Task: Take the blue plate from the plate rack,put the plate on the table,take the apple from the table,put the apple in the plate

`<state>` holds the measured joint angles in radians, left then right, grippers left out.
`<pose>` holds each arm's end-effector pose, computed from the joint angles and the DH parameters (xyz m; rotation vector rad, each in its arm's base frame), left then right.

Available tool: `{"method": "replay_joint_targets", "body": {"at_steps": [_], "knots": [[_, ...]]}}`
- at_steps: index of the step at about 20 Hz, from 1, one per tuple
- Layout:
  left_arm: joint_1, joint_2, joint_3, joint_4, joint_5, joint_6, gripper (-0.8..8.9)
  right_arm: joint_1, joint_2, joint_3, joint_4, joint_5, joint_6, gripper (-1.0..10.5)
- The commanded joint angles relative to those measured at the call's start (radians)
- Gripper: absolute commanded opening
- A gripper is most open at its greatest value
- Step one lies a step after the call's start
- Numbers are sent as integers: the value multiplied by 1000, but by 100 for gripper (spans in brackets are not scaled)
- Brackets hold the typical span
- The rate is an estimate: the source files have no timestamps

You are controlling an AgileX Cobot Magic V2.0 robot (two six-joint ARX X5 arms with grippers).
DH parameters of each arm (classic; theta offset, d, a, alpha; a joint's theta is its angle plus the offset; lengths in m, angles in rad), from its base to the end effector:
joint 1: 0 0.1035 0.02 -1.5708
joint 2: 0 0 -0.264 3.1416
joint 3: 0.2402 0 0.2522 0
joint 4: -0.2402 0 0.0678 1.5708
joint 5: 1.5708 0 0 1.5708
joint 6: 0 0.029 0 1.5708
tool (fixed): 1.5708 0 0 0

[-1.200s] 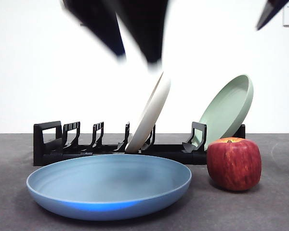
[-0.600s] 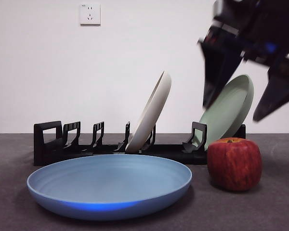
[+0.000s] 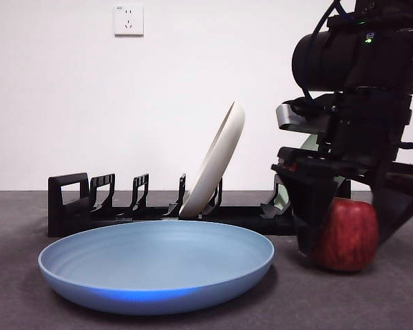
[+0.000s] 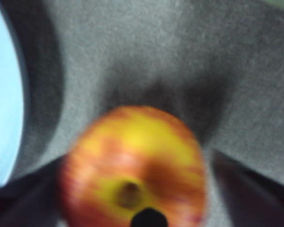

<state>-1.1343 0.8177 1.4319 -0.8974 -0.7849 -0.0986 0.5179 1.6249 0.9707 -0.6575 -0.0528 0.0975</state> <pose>0.0566 -0.0728 0.4616 0.1357 0.1800 -0.3381 0.2512 0.1449 0.1721 -0.2244 1.3109 0.4211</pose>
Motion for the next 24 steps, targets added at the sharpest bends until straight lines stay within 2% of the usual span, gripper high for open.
{"method": "replay_joint_targets", "body": {"at_steps": [1,5,10,16,24], "knots": [[3,-3,-3,-1,-8,-5,369,3,-25,9,-5,0,10,-6],[3,-2,-3,-29,-34,-5,369,38,-96,106,-108,-54,25,-8],[3,0,-3,-35,-79,-5,369,171,-95,240,-98,-53,25,-12],[3,0,-3,-47,-77,-6,369,303,30,272,17,-49,37,-11],[3,0,-3,-68,-78,-10,369,343,233,273,103,-44,34,9]]}}
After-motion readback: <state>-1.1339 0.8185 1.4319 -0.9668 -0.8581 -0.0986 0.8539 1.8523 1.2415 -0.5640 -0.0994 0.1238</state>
